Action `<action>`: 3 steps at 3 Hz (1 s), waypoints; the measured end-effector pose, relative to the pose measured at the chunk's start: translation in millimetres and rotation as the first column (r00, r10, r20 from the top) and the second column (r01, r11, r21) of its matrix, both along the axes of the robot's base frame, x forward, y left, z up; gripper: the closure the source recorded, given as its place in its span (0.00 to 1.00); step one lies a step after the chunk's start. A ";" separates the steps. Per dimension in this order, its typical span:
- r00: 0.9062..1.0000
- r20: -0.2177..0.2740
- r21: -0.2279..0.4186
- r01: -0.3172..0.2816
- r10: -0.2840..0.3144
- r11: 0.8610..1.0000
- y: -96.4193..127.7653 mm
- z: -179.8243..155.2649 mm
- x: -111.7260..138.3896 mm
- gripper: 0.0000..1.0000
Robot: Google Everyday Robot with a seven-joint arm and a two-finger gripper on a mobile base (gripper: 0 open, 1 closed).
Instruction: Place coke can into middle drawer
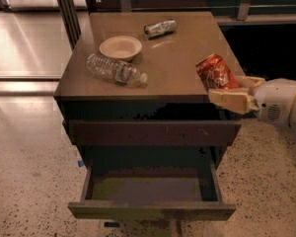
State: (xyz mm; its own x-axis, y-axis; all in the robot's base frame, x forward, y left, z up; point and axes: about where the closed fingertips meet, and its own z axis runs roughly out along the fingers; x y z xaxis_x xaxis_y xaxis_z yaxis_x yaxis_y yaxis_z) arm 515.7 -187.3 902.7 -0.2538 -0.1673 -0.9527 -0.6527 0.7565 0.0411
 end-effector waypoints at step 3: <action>0.972 -0.211 0.130 0.129 -0.100 0.983 5.0 -152.3 -35.2 1.00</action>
Offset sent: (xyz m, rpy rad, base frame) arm -0.0590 0.0003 -0.2179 0.2341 0.3128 -0.2068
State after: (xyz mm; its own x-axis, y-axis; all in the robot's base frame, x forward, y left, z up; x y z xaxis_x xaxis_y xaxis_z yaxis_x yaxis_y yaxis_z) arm 480.5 -182.3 750.4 -0.4532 0.0075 -0.8914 -0.5293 0.8024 0.2759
